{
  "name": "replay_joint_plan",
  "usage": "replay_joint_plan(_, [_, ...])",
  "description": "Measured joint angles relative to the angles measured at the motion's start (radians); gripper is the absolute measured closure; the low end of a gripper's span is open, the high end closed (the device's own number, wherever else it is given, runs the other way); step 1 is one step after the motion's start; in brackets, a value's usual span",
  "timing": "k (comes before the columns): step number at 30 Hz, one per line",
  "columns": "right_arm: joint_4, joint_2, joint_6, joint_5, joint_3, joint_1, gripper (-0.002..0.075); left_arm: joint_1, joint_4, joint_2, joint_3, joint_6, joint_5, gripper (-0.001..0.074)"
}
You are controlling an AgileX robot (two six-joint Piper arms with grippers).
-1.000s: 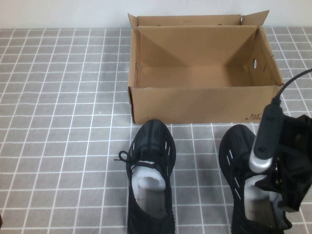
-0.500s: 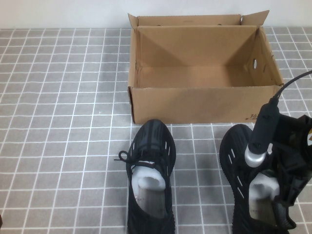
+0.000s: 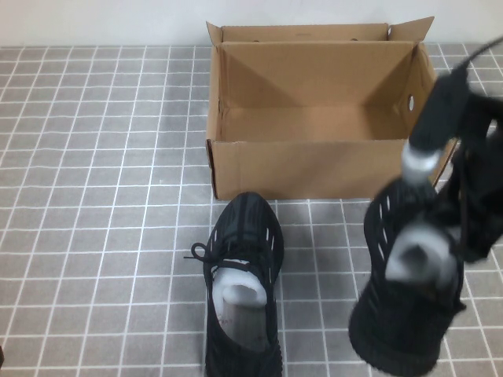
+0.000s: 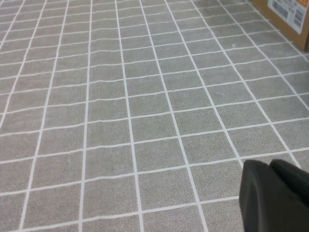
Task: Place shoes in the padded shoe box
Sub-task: Pick up the shoe from the table, then place the shoe in the shoe box
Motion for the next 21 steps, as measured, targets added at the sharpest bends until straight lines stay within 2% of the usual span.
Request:
replay_joint_plan(7, [0.048,0.000,0.188,0.070,-0.235,0.000,0.0725,0.000,0.000,0.000,0.000,0.000,0.000,0.0738])
replay_joint_plan(16, [0.061,0.063,0.269,0.058,-0.382,0.000,0.0725,0.000,0.000,0.000,0.000,0.000,0.000,0.0738])
replay_joint_plan(21, [0.044,0.152,0.486,-0.019,-0.431,0.000,0.0725,0.000,0.000,0.000,0.000,0.000,0.000,0.0738])
